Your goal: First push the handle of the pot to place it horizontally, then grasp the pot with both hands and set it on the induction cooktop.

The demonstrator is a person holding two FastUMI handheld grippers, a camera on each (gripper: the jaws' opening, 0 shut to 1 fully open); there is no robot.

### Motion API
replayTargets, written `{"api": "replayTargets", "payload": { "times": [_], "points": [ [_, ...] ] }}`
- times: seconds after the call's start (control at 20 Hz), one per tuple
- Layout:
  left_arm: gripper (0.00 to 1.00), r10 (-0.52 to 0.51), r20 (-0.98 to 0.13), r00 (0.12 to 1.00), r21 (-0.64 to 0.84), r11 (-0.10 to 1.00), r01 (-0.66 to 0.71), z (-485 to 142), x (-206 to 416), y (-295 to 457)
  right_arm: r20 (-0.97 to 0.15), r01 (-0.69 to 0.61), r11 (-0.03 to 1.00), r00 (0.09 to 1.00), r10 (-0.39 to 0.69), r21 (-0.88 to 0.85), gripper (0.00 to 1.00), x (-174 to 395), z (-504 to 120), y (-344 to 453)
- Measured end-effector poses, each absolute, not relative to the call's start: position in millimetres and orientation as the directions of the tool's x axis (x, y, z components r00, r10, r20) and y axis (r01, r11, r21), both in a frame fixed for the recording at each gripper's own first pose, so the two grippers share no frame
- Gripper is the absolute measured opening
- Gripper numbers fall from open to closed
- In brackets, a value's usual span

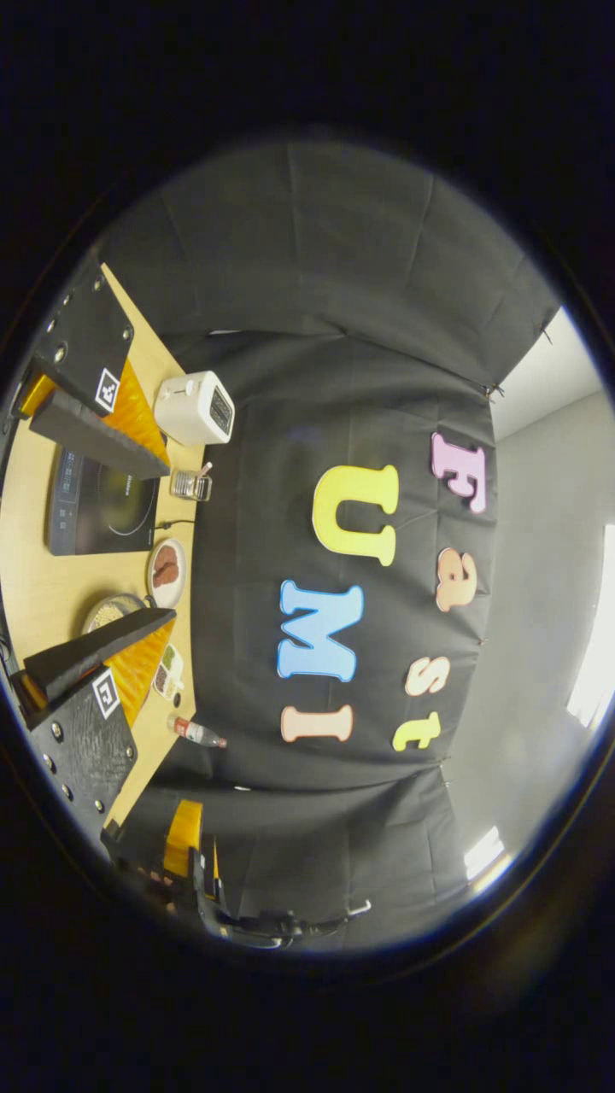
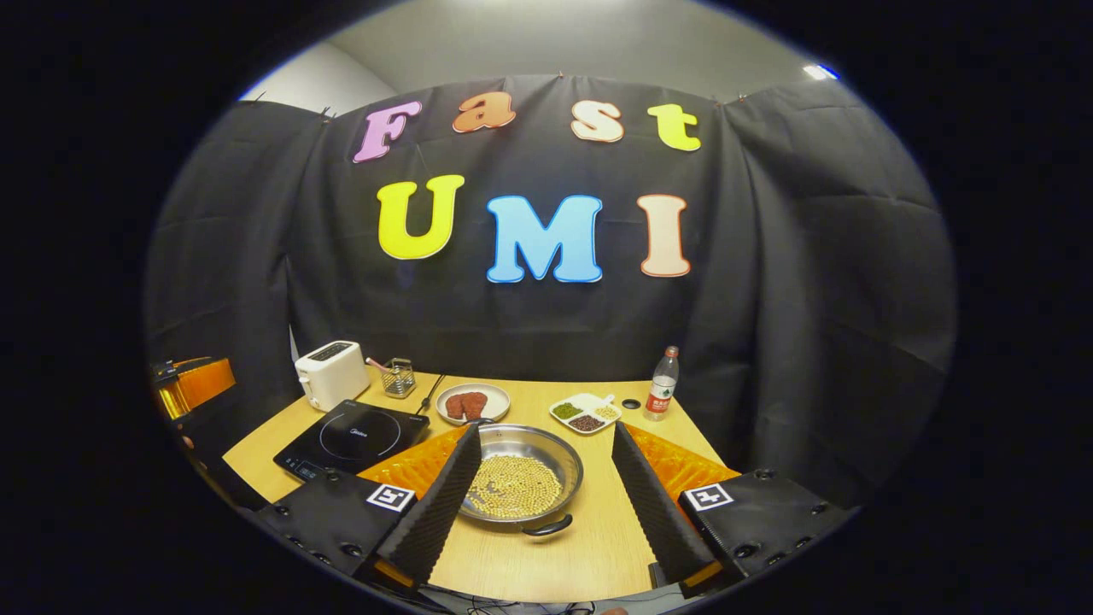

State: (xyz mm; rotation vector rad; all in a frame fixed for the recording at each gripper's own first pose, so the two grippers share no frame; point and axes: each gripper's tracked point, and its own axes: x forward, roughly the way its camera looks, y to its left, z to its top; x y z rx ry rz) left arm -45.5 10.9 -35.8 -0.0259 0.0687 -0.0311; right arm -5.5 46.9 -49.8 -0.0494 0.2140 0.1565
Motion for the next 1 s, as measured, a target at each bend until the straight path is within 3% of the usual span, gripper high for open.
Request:
{"api": "replayTargets", "payload": {
  "times": [0.15,0.2,0.4,0.45,0.5,0.55,0.6,0.65,0.7,0.75,0.85,1.0],
  "points": [
    [0.88,-0.015,-0.085,0.996,-0.027,1.000,0.013,-40.2,-53.8,21.1,-0.314,-0.225,0.974,0.927,0.203,-0.033,0.99,6.7,-69.0,66.5],
    [0.93,-0.010,-0.087,0.996,-0.027,1.000,0.007,-42.1,-57.2,23.8,-0.351,-0.243,0.969,0.912,0.213,-0.044,0.97,9.5,-79.6,70.4],
    [0.92,0.024,-0.113,0.993,-0.047,0.998,-0.029,-56.6,-67.2,39.6,-0.488,-0.336,0.940,0.830,0.271,-0.049,0.77,13.2,-121.3,93.4],
    [0.92,0.029,-0.122,0.992,-0.056,0.998,-0.036,-60.2,-70.3,41.8,-0.520,-0.353,0.934,0.807,0.279,-0.047,0.60,13.4,-131.7,97.1],
    [0.88,0.033,-0.129,0.991,-0.065,0.997,-0.042,-64.4,-73.6,44.2,-0.556,-0.366,0.929,0.782,0.281,-0.046,0.53,12.4,-143.4,102.1],
    [0.92,0.039,-0.135,0.990,-0.069,0.996,-0.048,-65.7,-76.3,47.0,-0.591,-0.376,0.926,0.756,0.282,-0.039,0.41,10.1,-155.1,105.0],
    [0.92,0.046,-0.140,0.989,-0.068,0.996,-0.056,-68.1,-78.6,50.4,-0.620,-0.390,0.920,0.728,0.292,-0.024,0.37,7.1,-164.5,107.7],
    [0.88,0.050,-0.147,0.988,-0.068,0.996,-0.061,-70.7,-79.2,52.8,-0.640,-0.404,0.914,0.708,0.298,-0.021,0.25,6.3,-172.2,111.3],
    [0.93,0.049,-0.160,0.986,-0.066,0.996,-0.061,-75.4,-79.8,52.6,-0.654,-0.416,0.909,0.696,0.296,-0.031,0.18,6.7,-179.7,112.1],
    [0.93,0.047,-0.177,0.983,-0.062,0.996,-0.058,-80.0,-78.8,52.1,-0.669,-0.443,0.896,0.674,0.313,-0.028,0.05,7.1,-187.8,116.4],
    [0.88,0.054,-0.196,0.979,-0.039,0.997,-0.063,-85.2,-76.6,52.4,-0.704,-0.475,0.880,0.630,0.329,-0.014,0.02,13.6,-215.0,123.4],
    [0.93,0.086,-0.221,0.971,0.000,0.996,-0.088,-92.0,-70.7,48.3,-0.760,-0.528,0.848,0.537,0.367,0.037,0.02,9.8,-242.5,127.2]
  ]
}}
